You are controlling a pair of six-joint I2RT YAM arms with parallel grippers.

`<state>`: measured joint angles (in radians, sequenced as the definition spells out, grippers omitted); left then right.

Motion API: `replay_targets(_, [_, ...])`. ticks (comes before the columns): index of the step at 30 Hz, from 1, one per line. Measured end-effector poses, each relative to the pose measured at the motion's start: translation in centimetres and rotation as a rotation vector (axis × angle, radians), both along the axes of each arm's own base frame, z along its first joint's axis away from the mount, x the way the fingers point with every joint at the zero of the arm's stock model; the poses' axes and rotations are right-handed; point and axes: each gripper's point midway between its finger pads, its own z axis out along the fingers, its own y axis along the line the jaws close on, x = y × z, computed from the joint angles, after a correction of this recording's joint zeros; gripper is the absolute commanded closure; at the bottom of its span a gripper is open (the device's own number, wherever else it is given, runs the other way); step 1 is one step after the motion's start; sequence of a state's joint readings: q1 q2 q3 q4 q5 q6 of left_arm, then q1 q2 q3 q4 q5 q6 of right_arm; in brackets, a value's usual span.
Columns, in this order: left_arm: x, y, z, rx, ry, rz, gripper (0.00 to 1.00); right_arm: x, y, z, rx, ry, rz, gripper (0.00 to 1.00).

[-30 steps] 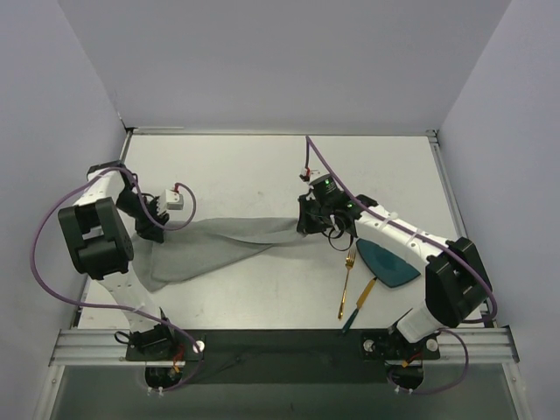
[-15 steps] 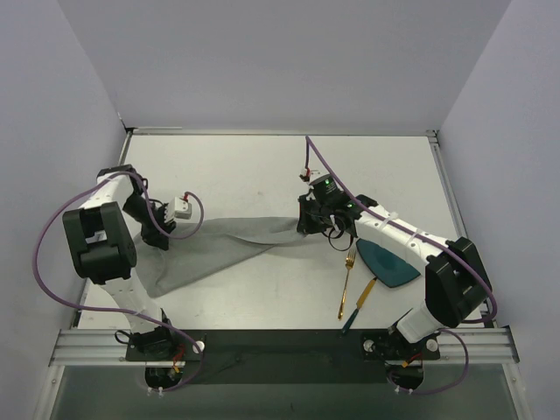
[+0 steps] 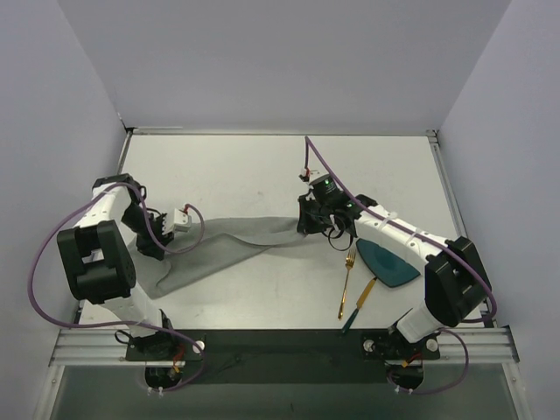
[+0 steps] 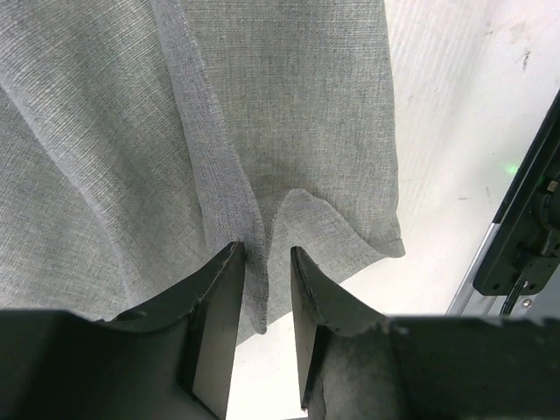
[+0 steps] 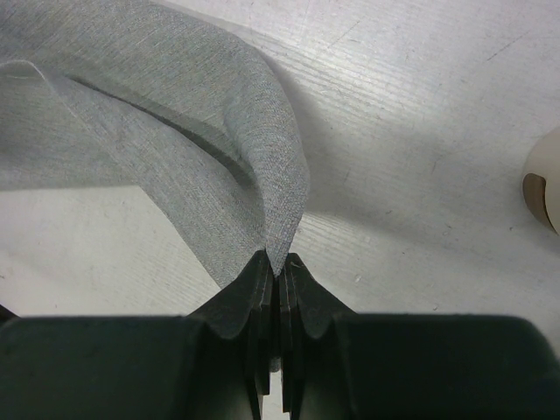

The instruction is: Set the dinner table for one person

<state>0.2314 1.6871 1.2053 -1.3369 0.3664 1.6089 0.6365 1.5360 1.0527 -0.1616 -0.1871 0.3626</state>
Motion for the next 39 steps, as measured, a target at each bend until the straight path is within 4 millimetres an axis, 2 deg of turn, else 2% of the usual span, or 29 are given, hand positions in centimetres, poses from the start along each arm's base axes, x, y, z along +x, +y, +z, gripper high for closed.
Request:
replay_targets(5, [0.5, 0.5, 0.2, 0.015, -0.015, 0.013, 0.56, 0.0, 0.0, 0.0, 0.001, 0.001, -0.002, 1.0])
replay_targets(11, [1.5, 1.0, -0.4, 0.042, -0.05, 0.062, 0.56, 0.0, 0.0, 0.0, 0.001, 0.001, -0.002, 1.0])
replay_targets(16, [1.8, 1.2, -1.5, 0.065, -0.082, 0.093, 0.7, 0.0, 0.0, 0.0, 0.001, 0.001, -0.001, 1.0])
replay_targets(17, [1.8, 1.4, -1.8, 0.075, -0.085, 0.095, 0.82, 0.0, 0.0, 0.0, 0.001, 0.002, -0.001, 1.0])
replay_targets(19, [1.8, 1.6, -2.2, 0.095, -0.091, 0.099, 0.96, 0.0, 0.0, 0.0, 0.001, 0.001, -0.001, 1.0])
replay_targets(20, [1.7, 1.7, -2.4, 0.103, -0.091, 0.1, 1.0, 0.0, 0.0, 0.0, 0.002, 0.002, -0.001, 1.0])
replay_targets(25, [2.2, 1.9, -2.1, 0.123, -0.099, 0.139, 1.0, -0.2, 0.1, 0.0, 0.006, 0.011, -0.01, 1.0])
replay_targets(28, [3.8, 1.9, -0.1, 0.124, -0.151, 0.226, 1.0, -1.2, -0.3, 0.7, 0.018, 0.043, -0.037, 1.0])
replay_targets(31, [4.3, 1.6, 3.6, 0.117, -0.235, 0.326, 1.0, -3.0, -0.5, 3.4, 0.064, 0.031, -0.053, 1.0])
replay_targets(35, [2.4, 1.1, 9.5, 0.12, -0.363, 0.459, 1.0, -7.1, -0.9, 8.7, 0.156, 0.001, -0.046, 1.0])
replay_targets(39, [-1.5, 1.8, 14.5, 0.174, -0.51, 0.628, 1.0, -13.4, -1.7, 11.0, 0.21, 0.097, -0.05, 1.0])
